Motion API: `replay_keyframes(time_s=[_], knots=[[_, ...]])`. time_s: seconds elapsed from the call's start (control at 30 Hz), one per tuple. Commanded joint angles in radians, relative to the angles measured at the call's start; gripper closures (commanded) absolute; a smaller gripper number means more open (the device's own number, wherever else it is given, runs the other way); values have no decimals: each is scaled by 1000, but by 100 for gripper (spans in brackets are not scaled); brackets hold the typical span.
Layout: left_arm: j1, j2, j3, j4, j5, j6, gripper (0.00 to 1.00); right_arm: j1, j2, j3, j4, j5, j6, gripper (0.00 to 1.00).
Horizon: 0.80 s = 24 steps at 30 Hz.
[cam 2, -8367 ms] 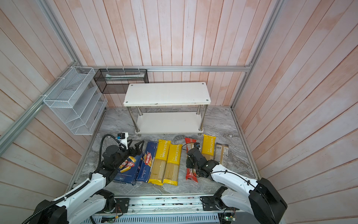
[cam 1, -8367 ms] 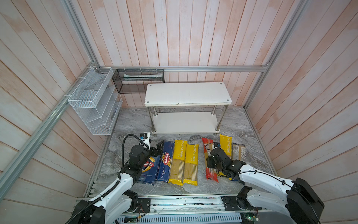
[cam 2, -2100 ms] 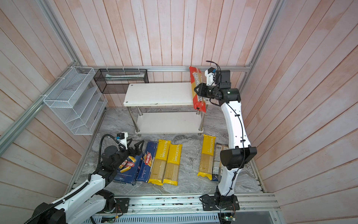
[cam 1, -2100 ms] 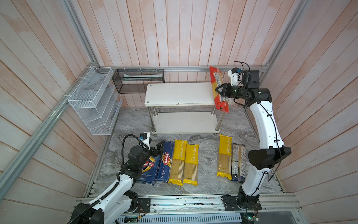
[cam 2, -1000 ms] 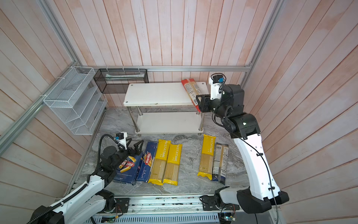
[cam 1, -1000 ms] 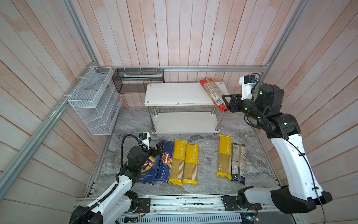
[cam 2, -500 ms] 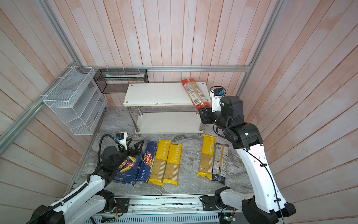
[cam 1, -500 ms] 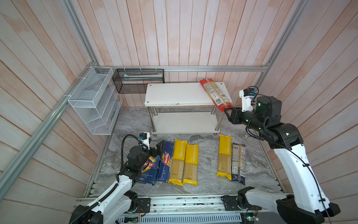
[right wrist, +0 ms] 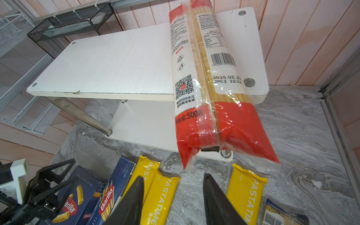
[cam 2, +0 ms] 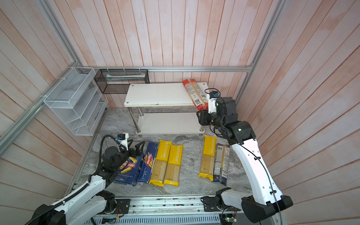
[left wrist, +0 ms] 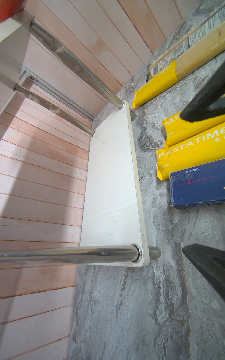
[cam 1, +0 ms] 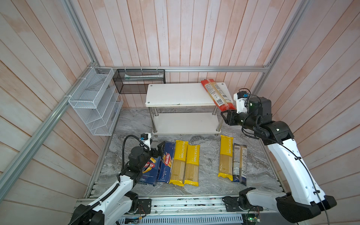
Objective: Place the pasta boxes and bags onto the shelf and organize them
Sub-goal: 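Tilt the red-and-clear bag down onto the shelf top with the right gripper, then stand the bag upright on the shelf top and open the right gripper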
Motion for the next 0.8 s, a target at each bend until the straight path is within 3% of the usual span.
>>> replay_keyframes(time_s=[0.0, 0.77], knots=[[-3, 0, -3, 9, -2, 11, 0, 5, 11, -5, 37, -21, 3, 51], [-2, -12, -3, 3, 0, 14, 0, 18, 89, 7, 120, -102, 22, 51]])
